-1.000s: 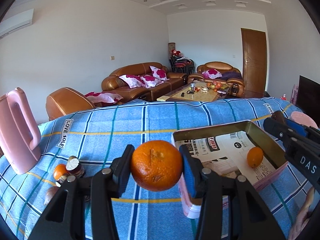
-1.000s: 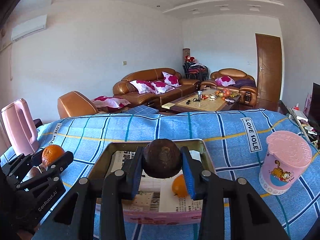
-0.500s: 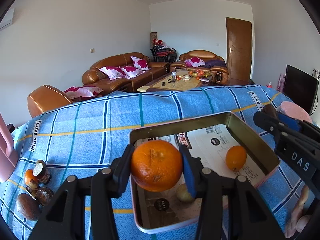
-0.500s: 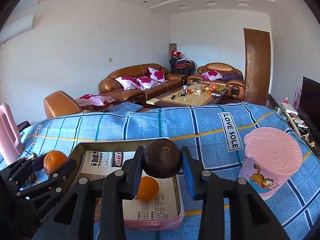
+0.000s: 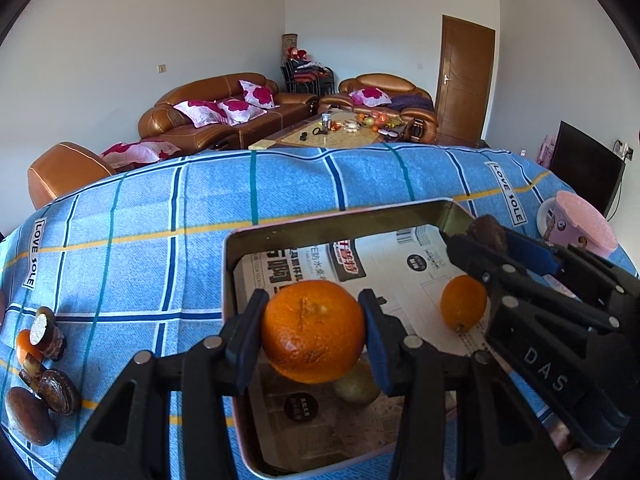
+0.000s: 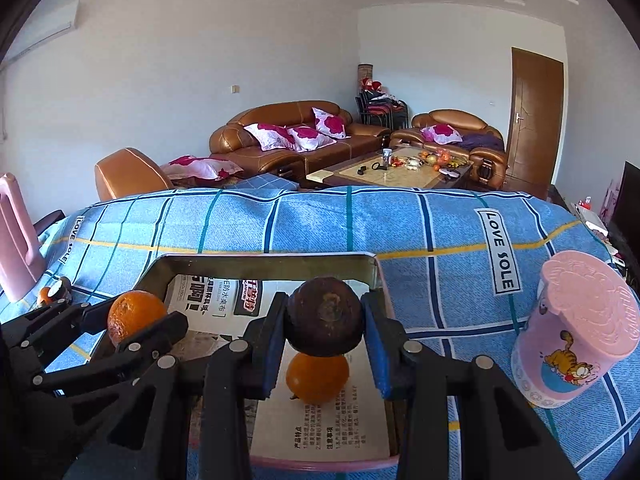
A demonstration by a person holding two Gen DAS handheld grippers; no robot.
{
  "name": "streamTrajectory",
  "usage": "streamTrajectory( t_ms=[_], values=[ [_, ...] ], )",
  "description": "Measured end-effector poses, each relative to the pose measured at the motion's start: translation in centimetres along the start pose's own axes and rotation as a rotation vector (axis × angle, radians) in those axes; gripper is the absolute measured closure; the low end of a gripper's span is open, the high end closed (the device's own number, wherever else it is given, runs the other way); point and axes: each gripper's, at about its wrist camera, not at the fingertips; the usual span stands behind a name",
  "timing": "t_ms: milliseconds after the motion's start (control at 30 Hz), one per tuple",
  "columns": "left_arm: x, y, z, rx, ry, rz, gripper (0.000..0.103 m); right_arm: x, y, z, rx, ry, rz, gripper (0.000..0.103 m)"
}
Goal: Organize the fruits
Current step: 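Carry the orange and mangosteen over the tin box and release both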
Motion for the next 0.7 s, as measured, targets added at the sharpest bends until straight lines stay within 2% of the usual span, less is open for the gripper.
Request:
streamTrajectory(
  t_ms=[167, 400, 567, 600, 667, 700],
  values=[
    [0.9, 0.6, 0.0, -0.036, 0.040, -0.013, 0.055, 0.2, 0.5, 0.0, -0.028, 0.014, 0.047, 0.064],
    [1.1, 1.3, 0.0, -0.078, 0.046, -0.035, 0.055, 0.2, 1.3, -0.1, -0.066, 0.035, 0.120, 0.064],
    [1.3, 1.3, -0.1, -0.079, 0.055, -0.041, 0.054, 0.2, 1.6, -0.2, -0.086, 0.055, 0.160, 0.062],
    [1.3, 1.2, -0.1, -0.076, 0.052, -0.035, 0.050, 0.2, 1.8, -0.2, -0.094, 0.062, 0.170, 0.060],
    [1.1, 0.7, -0.1, -0.053, 0.044, -0.035, 0.039, 0.2, 1.7, -0.2, -0.094, 0.067, 0.168, 0.034],
    [1.1, 0.3, -0.1, -0.030, 0.041, -0.029, 0.029, 0.3, 1.5, -0.3, -0.084, 0.072, 0.172, 0.031]
  ],
)
Point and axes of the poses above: each gripper's, at about its wrist camera, not at the fingertips, and y roughly the way its jaws point, x to its right, z to its top, and after that the axes turned 1 degree about -z, right-handed
